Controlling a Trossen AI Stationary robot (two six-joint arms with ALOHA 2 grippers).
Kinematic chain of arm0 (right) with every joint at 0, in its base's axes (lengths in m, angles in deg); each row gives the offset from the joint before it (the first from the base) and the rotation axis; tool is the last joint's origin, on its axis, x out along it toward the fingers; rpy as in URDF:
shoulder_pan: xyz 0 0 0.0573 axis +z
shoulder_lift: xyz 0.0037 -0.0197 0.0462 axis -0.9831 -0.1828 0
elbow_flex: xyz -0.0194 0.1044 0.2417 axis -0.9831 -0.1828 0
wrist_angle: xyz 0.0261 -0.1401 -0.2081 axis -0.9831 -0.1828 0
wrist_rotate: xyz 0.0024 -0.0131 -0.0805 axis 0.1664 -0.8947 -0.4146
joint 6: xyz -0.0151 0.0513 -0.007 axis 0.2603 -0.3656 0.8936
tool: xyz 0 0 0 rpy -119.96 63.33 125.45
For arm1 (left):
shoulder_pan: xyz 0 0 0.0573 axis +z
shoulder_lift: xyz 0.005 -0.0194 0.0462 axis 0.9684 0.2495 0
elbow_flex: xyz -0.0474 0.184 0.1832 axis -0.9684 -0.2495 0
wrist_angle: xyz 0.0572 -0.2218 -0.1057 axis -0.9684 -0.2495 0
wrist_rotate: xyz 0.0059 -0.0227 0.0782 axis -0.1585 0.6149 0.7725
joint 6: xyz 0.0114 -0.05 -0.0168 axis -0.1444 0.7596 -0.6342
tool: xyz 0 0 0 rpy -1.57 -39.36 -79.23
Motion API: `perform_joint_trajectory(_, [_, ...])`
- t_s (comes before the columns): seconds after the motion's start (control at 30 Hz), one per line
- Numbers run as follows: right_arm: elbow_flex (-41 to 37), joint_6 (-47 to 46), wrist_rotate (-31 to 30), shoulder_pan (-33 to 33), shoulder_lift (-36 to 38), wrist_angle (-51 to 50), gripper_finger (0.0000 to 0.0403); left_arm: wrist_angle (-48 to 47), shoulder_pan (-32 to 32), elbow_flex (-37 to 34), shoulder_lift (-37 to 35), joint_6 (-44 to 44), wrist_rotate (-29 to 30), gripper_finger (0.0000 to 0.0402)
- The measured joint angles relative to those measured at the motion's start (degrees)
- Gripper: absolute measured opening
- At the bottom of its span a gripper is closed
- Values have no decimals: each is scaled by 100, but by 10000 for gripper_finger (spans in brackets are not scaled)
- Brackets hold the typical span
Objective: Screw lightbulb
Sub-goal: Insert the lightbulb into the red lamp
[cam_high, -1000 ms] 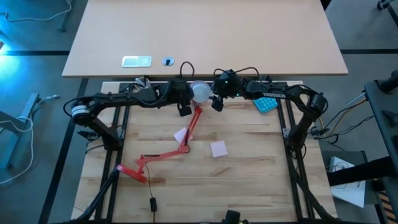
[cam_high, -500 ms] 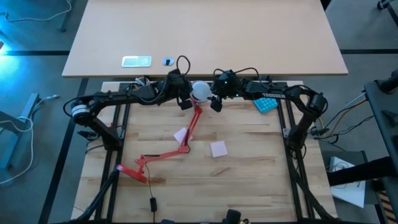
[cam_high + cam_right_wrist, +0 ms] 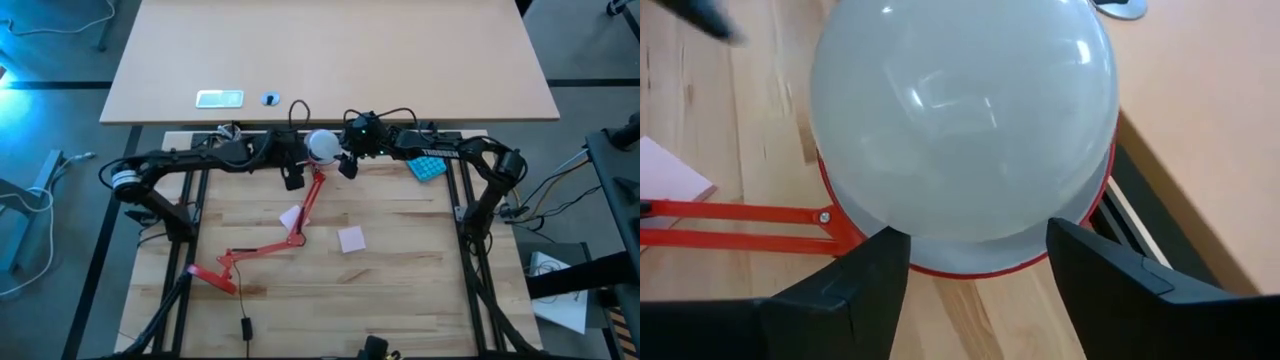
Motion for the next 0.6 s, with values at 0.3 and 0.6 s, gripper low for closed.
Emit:
perform_joint_trajectory(0.3, [0,127,-7,0,0,-50,250,-294,675,440,109,84,-601,267])
perform_joint_trajectory(0.6, [0,-20,-11,0,-27,-4,243,-187,735,550,359,59,-1157,286])
